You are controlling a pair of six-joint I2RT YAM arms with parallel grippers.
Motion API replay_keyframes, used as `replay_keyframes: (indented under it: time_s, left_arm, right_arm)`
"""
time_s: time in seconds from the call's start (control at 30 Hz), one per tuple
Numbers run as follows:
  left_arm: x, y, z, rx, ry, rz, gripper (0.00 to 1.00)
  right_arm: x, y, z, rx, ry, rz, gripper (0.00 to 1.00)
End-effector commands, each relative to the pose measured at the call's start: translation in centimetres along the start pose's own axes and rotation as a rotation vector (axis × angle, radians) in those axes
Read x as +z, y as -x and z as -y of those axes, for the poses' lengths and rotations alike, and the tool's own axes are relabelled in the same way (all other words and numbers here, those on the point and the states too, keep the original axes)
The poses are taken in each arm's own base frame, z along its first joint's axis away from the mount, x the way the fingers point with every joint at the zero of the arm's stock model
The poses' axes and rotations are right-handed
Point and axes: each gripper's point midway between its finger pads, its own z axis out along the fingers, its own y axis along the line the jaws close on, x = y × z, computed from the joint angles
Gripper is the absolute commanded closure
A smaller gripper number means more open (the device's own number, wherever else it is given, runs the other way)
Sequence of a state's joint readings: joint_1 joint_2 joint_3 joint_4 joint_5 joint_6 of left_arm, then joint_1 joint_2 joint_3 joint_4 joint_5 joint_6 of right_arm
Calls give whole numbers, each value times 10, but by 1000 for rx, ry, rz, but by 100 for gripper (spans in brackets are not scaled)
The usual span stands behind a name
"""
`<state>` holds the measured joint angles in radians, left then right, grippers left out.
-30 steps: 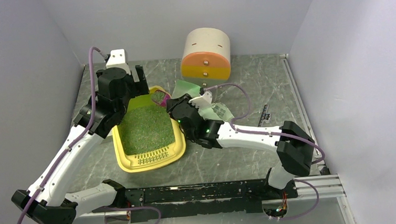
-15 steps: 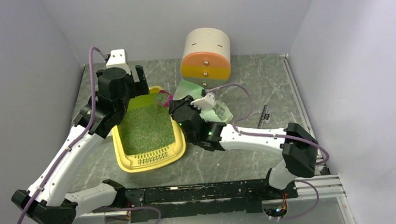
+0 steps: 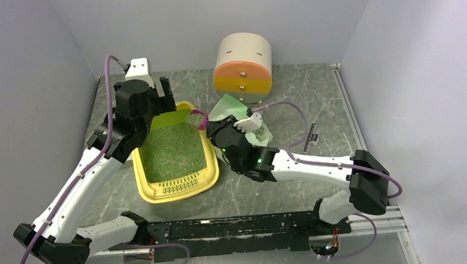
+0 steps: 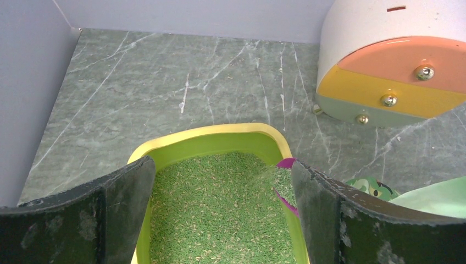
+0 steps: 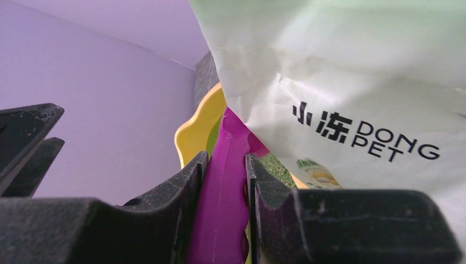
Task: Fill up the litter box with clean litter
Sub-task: Pour the cat litter into the litter box.
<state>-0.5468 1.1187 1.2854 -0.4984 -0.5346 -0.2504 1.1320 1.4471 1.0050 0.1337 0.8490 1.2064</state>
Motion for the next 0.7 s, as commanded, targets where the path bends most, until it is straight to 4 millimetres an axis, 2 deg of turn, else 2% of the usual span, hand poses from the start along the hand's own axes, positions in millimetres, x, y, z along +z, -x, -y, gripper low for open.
replay_keyframes:
  time_s: [0.0, 0.47, 0.67]
  left_arm:
    - [-1, -1, 5, -9, -22, 6, 2]
    - [-3, 2, 3, -19, -16, 14, 2]
    - [-8, 8, -3, -47, 5, 38, 2]
  right_arm:
    - [-12, 9, 6, 6, -17, 16, 100]
    - [-34, -12, 3, -237, 22, -159, 100]
    - [-27, -33, -16, -305, 76, -222, 100]
